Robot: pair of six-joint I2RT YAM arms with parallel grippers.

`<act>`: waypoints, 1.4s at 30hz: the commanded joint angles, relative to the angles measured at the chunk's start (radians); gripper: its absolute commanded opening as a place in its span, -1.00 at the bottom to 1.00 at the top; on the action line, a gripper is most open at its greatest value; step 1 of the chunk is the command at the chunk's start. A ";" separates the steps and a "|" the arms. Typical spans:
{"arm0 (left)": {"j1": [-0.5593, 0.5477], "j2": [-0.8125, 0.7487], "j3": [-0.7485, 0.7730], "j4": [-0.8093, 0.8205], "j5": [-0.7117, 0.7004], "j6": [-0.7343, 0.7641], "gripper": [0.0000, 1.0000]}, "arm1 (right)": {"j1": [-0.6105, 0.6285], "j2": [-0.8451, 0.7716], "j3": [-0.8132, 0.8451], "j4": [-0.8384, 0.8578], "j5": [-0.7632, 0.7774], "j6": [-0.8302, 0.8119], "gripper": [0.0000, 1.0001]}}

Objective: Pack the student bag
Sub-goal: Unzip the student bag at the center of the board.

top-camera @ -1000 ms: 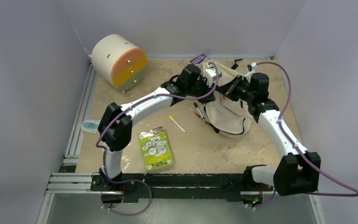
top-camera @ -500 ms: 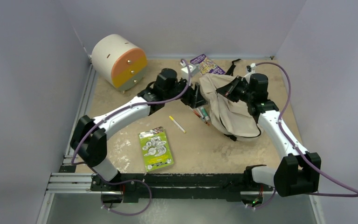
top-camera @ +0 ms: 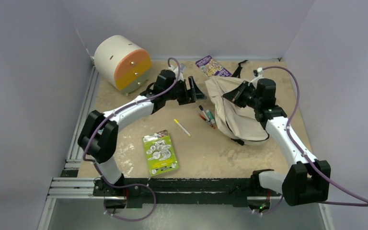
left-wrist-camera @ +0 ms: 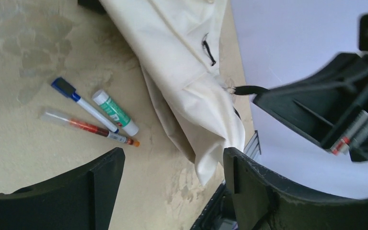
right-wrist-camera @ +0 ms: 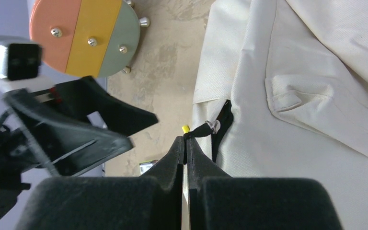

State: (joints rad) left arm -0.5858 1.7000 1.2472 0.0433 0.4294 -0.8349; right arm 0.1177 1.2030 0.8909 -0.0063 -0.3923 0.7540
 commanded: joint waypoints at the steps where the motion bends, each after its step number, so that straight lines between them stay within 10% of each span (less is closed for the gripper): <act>1: -0.018 0.053 0.053 0.044 -0.016 -0.174 0.51 | 0.000 -0.049 -0.006 0.042 -0.022 -0.035 -1.00; 24: -0.088 0.262 0.114 0.226 -0.099 -0.468 0.56 | -0.001 -0.069 -0.018 0.035 -0.071 -0.051 -1.00; 38: -0.038 0.429 0.290 0.287 -0.005 -0.470 -0.99 | 0.000 -0.137 -0.051 -0.083 -0.062 -0.096 -1.00; 42: -0.016 0.460 0.331 0.285 0.020 -0.459 -1.00 | 0.000 -0.170 -0.080 -0.122 -0.042 -0.105 -1.00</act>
State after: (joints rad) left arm -0.6430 2.1323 1.5082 0.2756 0.4435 -1.2999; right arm 0.1169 1.0920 0.8288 -0.1024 -0.4290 0.6758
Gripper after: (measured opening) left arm 0.030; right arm 0.007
